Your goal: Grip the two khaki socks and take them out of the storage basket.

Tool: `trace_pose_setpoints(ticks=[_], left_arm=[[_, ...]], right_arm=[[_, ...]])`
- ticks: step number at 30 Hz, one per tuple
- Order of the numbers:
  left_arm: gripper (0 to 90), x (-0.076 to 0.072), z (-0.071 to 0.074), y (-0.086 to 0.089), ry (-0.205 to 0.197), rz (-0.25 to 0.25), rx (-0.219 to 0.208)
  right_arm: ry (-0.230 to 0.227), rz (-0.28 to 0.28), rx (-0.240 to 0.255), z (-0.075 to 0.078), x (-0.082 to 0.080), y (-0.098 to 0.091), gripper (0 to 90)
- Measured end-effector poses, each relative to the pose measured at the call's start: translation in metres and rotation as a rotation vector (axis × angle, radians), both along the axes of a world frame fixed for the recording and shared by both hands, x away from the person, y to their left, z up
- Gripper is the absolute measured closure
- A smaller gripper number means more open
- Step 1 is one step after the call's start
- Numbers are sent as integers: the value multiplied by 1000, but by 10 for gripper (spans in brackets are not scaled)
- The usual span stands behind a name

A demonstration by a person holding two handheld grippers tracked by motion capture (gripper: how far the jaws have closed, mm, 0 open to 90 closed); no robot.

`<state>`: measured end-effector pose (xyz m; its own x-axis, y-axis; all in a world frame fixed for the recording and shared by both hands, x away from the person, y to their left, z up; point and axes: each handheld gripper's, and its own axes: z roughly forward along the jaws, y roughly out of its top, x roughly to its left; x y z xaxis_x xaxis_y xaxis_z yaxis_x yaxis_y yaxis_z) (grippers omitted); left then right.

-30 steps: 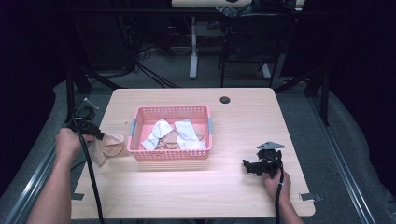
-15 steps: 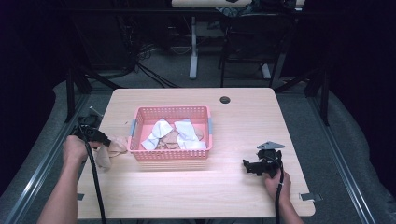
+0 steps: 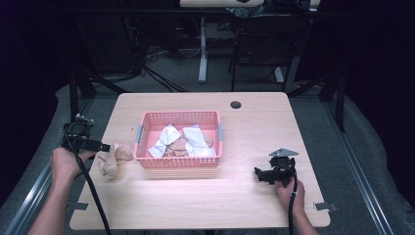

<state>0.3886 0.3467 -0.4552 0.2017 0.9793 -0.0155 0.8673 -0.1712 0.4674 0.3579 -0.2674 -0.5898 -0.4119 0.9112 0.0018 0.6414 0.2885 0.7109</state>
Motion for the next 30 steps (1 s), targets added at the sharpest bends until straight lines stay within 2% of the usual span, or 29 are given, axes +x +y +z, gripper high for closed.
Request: trace_pose_setpoints(ticks=[2, 6, 14, 17, 22, 25, 27, 30], left_arm=[[112, -9, 1, -1, -22, -2, -3], [86, -23, -7, -6, -31, -5, 11], [46, -49, -38, -15, -62, -6, 11], [47, -60, -51, -19, -101, 5, 19], [47, -78, -68, -22, -171, 35, -14], [49, -84, -80, -22, -186, 50, -24], [46, -84, -82, -21, -173, 40, -23], [41, -84, -83, -18, -186, 49, -40]], right_arm=[[0, 0, 1, 0, 0, 0, 0], [0, 0, 1, 0, 0, 0, 0], [0, 0, 1, 0, 0, 0, 0], [0, 0, 1, 0, 0, 0, 0], [0, 0, 1, 0, 0, 0, 0], [-5, -4, 4, 0, 0, 0, 0], [-5, -4, 3, 0, 0, 0, 0], [-3, -5, 3, 0, 0, 1, 0]])
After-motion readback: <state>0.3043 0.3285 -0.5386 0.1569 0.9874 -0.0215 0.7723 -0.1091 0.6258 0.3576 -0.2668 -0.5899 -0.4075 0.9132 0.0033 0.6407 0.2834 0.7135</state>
